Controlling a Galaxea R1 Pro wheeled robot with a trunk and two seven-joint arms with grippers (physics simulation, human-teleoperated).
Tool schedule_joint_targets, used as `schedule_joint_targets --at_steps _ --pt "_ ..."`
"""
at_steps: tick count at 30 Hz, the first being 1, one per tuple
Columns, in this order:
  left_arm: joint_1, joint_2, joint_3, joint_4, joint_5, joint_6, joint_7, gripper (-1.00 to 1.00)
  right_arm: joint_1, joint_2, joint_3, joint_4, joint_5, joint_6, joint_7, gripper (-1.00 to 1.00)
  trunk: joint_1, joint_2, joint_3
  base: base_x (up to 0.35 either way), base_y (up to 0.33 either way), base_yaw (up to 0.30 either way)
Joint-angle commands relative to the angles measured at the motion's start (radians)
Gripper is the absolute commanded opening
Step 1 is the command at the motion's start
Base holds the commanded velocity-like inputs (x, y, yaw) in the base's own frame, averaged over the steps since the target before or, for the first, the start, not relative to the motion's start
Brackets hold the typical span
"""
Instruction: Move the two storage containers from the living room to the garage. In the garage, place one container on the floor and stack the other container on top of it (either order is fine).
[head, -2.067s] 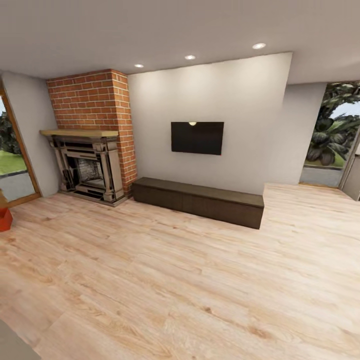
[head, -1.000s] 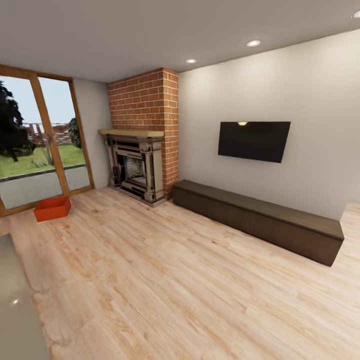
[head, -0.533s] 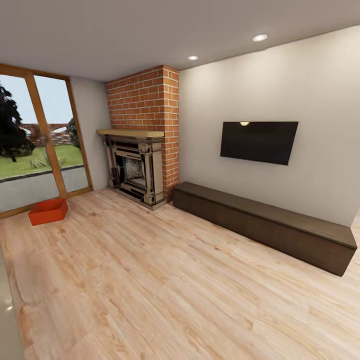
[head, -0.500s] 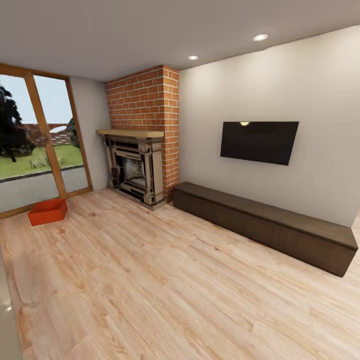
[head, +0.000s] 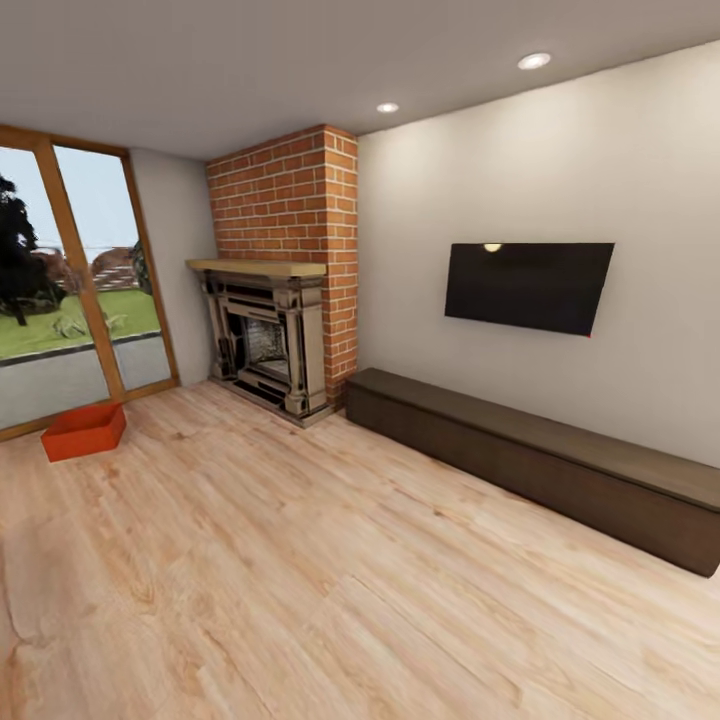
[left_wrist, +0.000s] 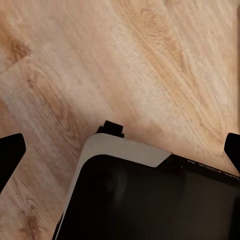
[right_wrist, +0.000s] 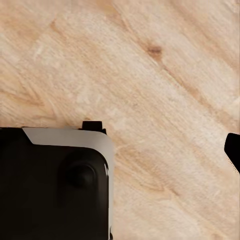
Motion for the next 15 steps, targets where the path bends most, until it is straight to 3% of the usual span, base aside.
schedule_joint_targets --at_steps 1,15 --pt "-0.001 0.000 0.001 0.001 0.004 -0.003 0.002 1.00 -0.001 0.001 0.006 0.003 -0.008 -0.005 0.000 1.00 0.001 -0.001 -0.001 0.326 0.000 0.050" --pt "-0.001 0.000 0.001 0.000 0.004 -0.003 0.002 1.00 -0.001 -0.007 -0.003 0.003 -0.018 -0.005 0.006 1.00 0.001 -0.001 -0.001 0.326 0.000 0.231"
